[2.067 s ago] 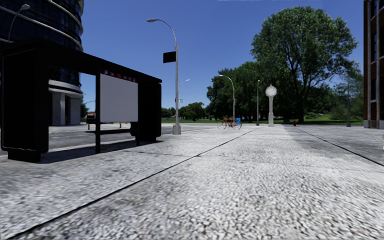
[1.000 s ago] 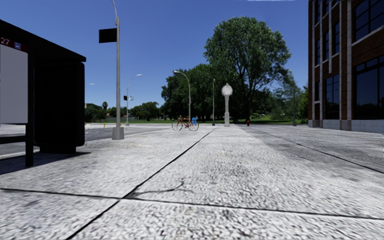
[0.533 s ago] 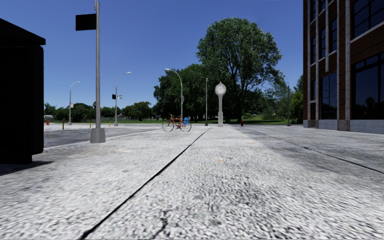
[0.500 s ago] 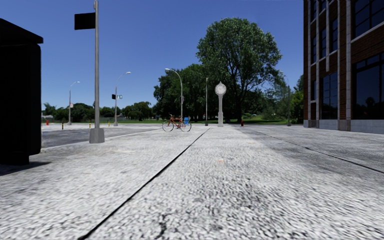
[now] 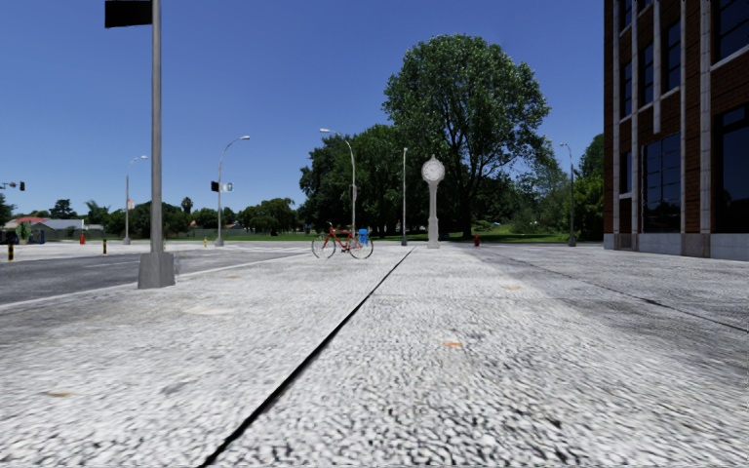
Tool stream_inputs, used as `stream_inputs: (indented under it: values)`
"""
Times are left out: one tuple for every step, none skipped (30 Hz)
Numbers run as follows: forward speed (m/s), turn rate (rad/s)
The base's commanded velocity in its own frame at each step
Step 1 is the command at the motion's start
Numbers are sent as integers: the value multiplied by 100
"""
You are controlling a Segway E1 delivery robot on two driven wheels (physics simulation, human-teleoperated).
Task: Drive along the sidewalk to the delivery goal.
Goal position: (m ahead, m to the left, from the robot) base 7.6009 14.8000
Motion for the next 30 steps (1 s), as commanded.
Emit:
stream_inputs:
  values:
    - [200,0]
    - [200,0]
    - [200,0]
    - [200,-1]
    - [200,-2]
    - [200,-2]
    - [200,-8]
    - [200,-8]
    - [200,-24]
    - [200,-30]
    - [200,-31]
    - [200,-31]
    - [200,-31]
    - [200,-31]
    - [200,-31]
    - [200,-31]
    - [200,-32]
    - [200,-32]
    - [200,-32]
    - [200,-32]
    - [200,-32]
    - [200,-31]
    - [200,-31]
    - [200,-20]
    - [200,0]
    - [200,0]
    - [200,0]
    - [200,0]
    - [200,0]
    - [200,0]
